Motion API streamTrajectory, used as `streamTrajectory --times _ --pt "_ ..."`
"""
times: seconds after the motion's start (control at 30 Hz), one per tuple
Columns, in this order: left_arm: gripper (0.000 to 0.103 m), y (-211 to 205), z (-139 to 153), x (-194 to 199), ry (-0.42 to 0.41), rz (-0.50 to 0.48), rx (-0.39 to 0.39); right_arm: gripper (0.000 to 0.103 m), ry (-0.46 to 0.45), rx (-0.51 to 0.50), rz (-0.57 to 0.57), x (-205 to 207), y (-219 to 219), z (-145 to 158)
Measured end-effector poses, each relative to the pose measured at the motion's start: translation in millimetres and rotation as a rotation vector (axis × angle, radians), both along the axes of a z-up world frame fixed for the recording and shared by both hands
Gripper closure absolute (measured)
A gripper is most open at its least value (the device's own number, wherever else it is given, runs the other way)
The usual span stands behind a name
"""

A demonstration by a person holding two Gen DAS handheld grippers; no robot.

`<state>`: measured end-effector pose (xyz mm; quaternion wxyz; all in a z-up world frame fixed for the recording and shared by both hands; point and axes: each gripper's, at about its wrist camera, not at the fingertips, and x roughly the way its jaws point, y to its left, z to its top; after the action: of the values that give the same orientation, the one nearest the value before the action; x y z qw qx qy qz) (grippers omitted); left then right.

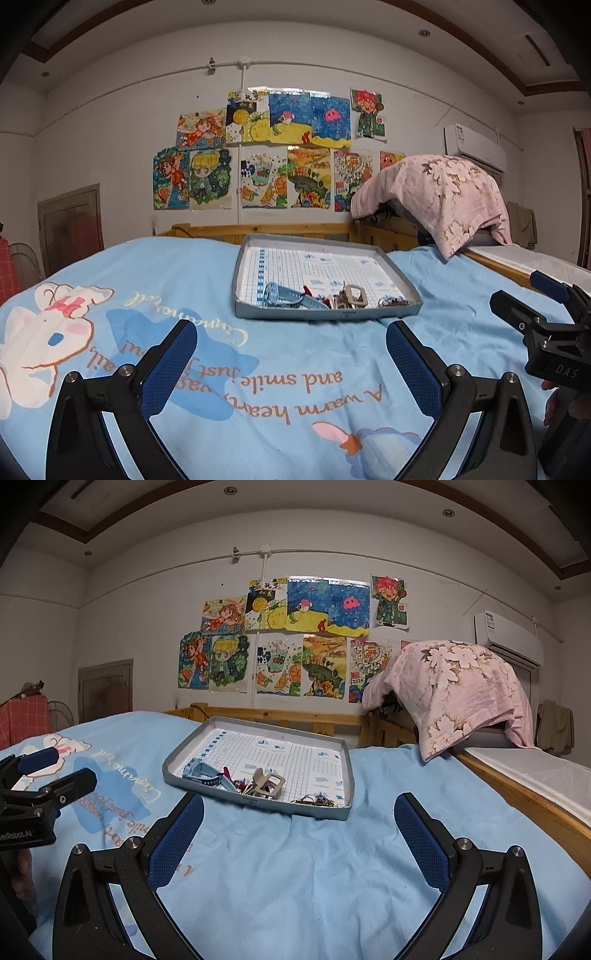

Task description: Organize jewelry

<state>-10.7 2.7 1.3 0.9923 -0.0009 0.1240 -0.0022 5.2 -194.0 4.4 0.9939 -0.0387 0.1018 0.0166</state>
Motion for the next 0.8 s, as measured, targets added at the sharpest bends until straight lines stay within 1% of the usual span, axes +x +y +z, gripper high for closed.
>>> streamTrajectory --times 0.3,0.8 --pt "0.000 3.7 -5.3 3.6 0.025 0.002 -0.018 0.002 0.025 0.015 -0.007 4.6 -2.3 -6.8" --pt "0.000 4.1 -5.0 3.6 0.022 0.001 -0.015 0.002 0.030 0.015 -0.007 6.3 -1.2 -9.6"
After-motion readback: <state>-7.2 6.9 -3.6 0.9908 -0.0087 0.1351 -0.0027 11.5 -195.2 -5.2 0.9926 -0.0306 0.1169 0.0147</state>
